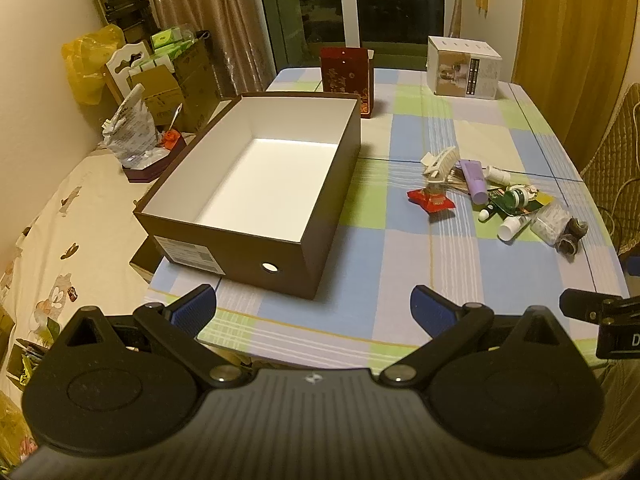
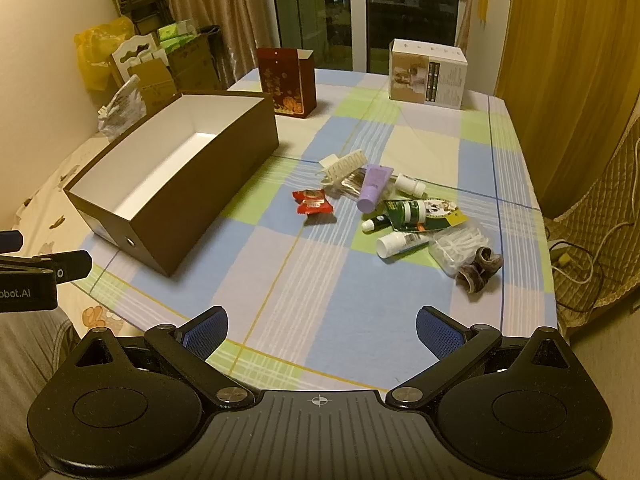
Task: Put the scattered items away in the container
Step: 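Move both tools toward the scattered items on the table, then grasp the dark scrunchie with the right tool while the left tool grasps the red candy packet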
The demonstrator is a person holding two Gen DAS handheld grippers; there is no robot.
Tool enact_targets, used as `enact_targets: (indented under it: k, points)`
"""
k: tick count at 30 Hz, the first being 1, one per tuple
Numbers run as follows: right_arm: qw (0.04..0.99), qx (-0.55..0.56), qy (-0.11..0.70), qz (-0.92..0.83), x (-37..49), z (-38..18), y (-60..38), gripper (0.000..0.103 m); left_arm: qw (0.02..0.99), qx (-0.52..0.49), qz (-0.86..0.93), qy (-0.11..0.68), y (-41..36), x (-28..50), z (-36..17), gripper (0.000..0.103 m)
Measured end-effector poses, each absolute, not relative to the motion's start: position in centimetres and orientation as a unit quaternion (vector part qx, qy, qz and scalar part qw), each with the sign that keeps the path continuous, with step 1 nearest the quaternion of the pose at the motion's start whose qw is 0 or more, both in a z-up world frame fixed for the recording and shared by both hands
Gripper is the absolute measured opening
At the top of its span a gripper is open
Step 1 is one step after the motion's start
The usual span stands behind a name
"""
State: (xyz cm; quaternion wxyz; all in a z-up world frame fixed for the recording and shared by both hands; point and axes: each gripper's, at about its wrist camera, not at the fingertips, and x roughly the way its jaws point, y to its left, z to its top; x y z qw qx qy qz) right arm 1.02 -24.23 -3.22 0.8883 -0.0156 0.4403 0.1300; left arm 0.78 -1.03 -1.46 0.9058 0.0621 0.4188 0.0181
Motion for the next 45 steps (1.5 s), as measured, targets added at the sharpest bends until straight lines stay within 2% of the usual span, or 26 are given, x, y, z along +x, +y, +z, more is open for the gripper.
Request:
enact_targets:
  k: [14, 25, 38, 45]
  points:
    - [0.892, 0.024, 0.438, 0.111, 2.2, -3.6, -27.1, 0.103, 0.892, 0.058, -0.048, 0.446, -3.5, 3.2, -3.4, 0.102]
    - [0.882, 0.071, 0.463, 0.055, 4.3, -6.7, -31.4, 0.103, 0.885, 0.071, -0.094, 0.451, -6.8, 7.2, -6.6, 0.102]
    - [0.892, 0.103, 0.439, -0.011, 7.0, -9.8, -35.2, 0.103, 0.87, 0.083, -0.14, 0.466, -9.7, 12.1, -10.6, 0.102]
    - [0.889, 0.107, 0.443, -0.035, 9.8, -11.7, -37.2, 0.103, 0.868, 0.08, -0.145, 0.468, -10.8, 15.1, -12.1, 0.093]
